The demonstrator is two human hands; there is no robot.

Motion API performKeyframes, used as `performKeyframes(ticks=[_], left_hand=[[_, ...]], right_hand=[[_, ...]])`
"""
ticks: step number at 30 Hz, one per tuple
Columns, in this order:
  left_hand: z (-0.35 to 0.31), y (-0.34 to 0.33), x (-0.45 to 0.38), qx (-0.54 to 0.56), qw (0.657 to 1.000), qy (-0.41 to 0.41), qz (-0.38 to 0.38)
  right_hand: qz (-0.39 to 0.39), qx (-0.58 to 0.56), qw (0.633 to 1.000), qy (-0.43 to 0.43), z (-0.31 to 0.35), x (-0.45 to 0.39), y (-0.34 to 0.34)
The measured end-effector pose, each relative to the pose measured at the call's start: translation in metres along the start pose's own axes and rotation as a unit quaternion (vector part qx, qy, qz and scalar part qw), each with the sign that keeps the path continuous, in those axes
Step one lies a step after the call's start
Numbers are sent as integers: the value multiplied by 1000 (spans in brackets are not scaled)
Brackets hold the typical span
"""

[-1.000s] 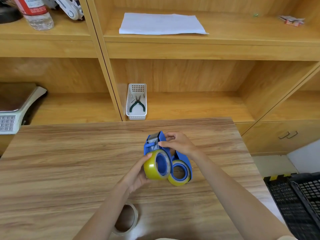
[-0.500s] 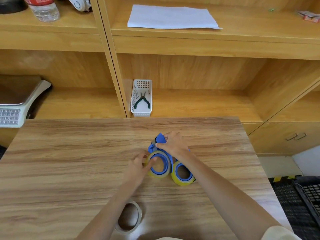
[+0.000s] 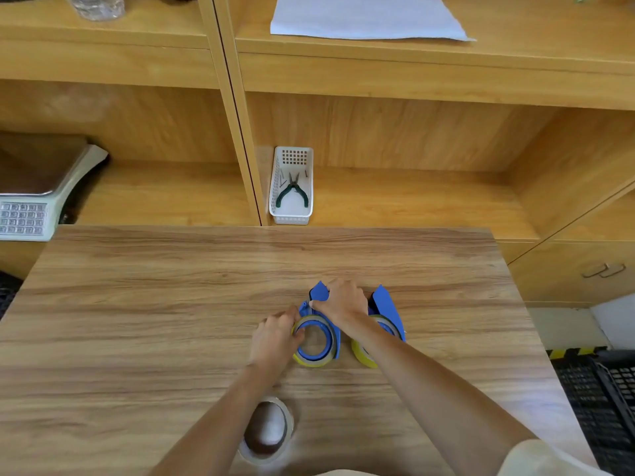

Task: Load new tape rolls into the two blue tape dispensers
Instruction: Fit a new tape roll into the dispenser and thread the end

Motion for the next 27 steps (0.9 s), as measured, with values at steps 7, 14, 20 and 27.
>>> performKeyframes(ticks=[7,14,20,27], left_hand=[[10,-13,-5,-5,1000,0,30],[14,-21,-3,4,1000,2,28],[13,-20,-2,39,999,-3,28],[12,-22,-2,62,997,14,50]], right_hand=[[10,30,1000,-2,-7,-7,-24],[13,59,998,-4,-11,-8,-32],[18,-4,999,-41,-18,-7,-31],[24,-73,994,-78,-26,-3,-32]])
Point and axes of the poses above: each hand's wrist, its own x-axis away from the middle knuckle, its own y-axis out of the back of the hand, z = x × y, the point moved 4 cm from there along -x, towards the middle knuckle, and after that the axes turned 13 degrees about -x, right-handed, at the moved point
